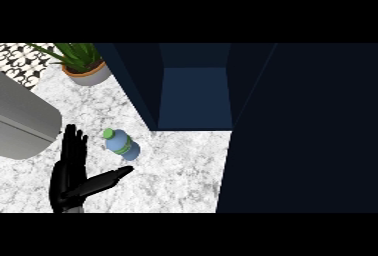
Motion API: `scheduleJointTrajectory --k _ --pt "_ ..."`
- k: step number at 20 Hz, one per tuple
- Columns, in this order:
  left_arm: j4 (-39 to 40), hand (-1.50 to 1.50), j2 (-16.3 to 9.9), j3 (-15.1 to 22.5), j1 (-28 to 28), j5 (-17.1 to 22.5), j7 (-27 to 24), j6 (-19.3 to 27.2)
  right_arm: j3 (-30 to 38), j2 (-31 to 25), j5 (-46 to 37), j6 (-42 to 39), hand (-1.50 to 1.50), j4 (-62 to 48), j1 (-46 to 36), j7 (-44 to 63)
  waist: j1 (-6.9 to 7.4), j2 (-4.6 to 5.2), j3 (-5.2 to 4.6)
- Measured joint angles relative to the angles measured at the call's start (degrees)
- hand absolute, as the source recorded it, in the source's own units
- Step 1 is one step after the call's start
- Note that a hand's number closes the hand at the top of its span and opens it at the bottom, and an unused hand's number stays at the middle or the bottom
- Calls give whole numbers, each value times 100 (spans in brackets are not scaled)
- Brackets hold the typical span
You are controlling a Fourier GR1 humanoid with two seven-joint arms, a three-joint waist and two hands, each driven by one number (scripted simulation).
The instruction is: Pick up the bottled water, place it into the cabinet and close the cabinet
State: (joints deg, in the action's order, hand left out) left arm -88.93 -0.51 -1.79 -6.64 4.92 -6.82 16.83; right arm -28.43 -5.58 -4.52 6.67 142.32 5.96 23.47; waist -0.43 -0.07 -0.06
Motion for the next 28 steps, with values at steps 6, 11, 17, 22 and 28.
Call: scheduleJointTrajectory --k 6,11,17,22,28 --pt "1206 -150 -80 -348 284 338 -804 -428 -159 -99 -47 124 -150 -40 47 -60 -8 0 0" --pt "2190 -150 -50 -599 559 508 -1541 -717 -273 -123 -99 282 -150 -41 -13 -47 -11 1 -1" --pt "3426 -150 -43 -904 1219 647 -2311 -786 -259 -296 -96 336 -150 5 81 -106 -33 4 -1" --pt "4487 -150 -114 -1174 1748 746 -3050 -890 -236 -400 -73 373 -150 15 139 -170 -43 9 -1" --pt "5525 -150 -214 -1526 2383 940 -3712 -1041 -213 -429 -41 403 -150 -20 73 -208 -39 15 -2"
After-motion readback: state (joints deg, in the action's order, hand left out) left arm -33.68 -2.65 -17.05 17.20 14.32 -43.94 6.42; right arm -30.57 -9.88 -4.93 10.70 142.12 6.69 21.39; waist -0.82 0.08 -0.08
